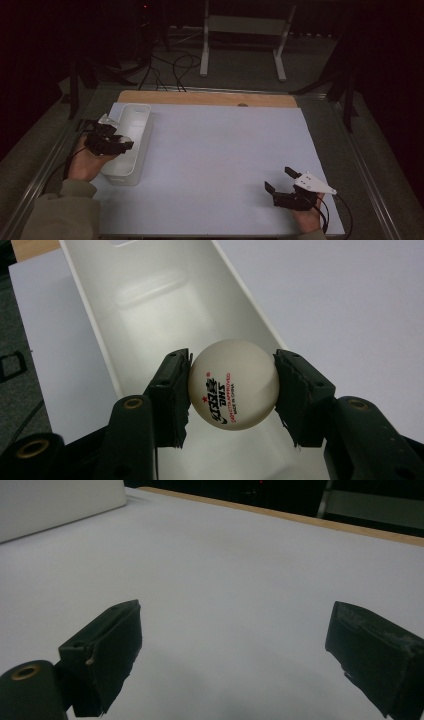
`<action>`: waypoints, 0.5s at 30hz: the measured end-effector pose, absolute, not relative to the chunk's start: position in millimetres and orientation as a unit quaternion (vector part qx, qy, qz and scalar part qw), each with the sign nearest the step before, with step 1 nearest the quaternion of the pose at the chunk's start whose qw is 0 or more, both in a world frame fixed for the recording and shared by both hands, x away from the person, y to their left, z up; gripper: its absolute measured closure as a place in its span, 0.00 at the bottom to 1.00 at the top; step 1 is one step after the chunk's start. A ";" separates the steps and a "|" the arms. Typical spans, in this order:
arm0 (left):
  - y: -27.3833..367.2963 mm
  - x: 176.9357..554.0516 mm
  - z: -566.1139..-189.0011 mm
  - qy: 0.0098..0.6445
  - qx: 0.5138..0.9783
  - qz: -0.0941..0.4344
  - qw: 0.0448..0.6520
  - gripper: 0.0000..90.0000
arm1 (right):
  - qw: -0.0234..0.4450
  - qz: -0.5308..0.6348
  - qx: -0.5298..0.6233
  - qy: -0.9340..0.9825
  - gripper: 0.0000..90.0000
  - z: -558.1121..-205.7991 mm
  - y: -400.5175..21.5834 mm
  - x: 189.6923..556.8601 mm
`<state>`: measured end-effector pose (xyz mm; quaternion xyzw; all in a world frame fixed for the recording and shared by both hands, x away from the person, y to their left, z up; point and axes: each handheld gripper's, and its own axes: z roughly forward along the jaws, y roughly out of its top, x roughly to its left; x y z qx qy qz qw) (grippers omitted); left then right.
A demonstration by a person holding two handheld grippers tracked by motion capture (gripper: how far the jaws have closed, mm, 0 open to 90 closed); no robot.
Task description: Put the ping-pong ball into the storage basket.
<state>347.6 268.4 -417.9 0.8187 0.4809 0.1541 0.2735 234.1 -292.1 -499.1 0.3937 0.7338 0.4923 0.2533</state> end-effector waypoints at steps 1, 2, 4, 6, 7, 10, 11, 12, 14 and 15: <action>268.8 347.4 -417.8 0.481 0.819 0.153 0.273 0.56 | 0.253 0.492 0.394 0.734 0.08 -499.2 -292.0 234.1; 269.0 347.3 -417.7 0.481 0.819 0.154 0.273 0.56 | 0.253 0.492 0.394 0.734 0.08 -499.2 -291.9 234.1; 269.7 347.1 -417.0 0.480 0.819 0.154 0.274 0.56 | 0.253 0.492 0.394 0.734 0.08 -499.2 -292.0 234.1; 270.1 346.6 -416.6 0.481 0.819 0.153 0.274 0.56 | 0.253 0.492 0.394 0.734 0.08 -499.2 -291.9 234.0; 270.1 346.6 -416.6 0.481 0.819 0.153 0.274 0.56 | 0.253 0.492 0.394 0.734 0.08 -499.2 -291.9 234.0; 270.3 345.3 -417.0 0.482 0.816 0.156 0.277 0.53 | 0.254 0.492 0.394 0.734 0.08 -499.0 -292.0 234.0; 269.7 344.6 -417.1 0.483 0.814 0.170 0.274 0.44 | 0.254 0.492 0.394 0.734 0.08 -499.0 -292.0 234.0; 269.2 344.2 -417.0 0.484 0.812 0.180 0.273 0.29 | 0.254 0.492 0.393 0.734 0.08 -499.0 -292.2 234.0; 269.1 344.0 -416.6 0.486 0.810 0.186 0.270 0.12 | 0.254 0.492 0.394 0.733 0.08 -498.9 -292.2 233.8; 269.1 344.1 -416.5 0.487 0.810 0.185 0.268 0.05 | 0.255 0.492 0.394 0.733 0.08 -498.9 -292.3 234.0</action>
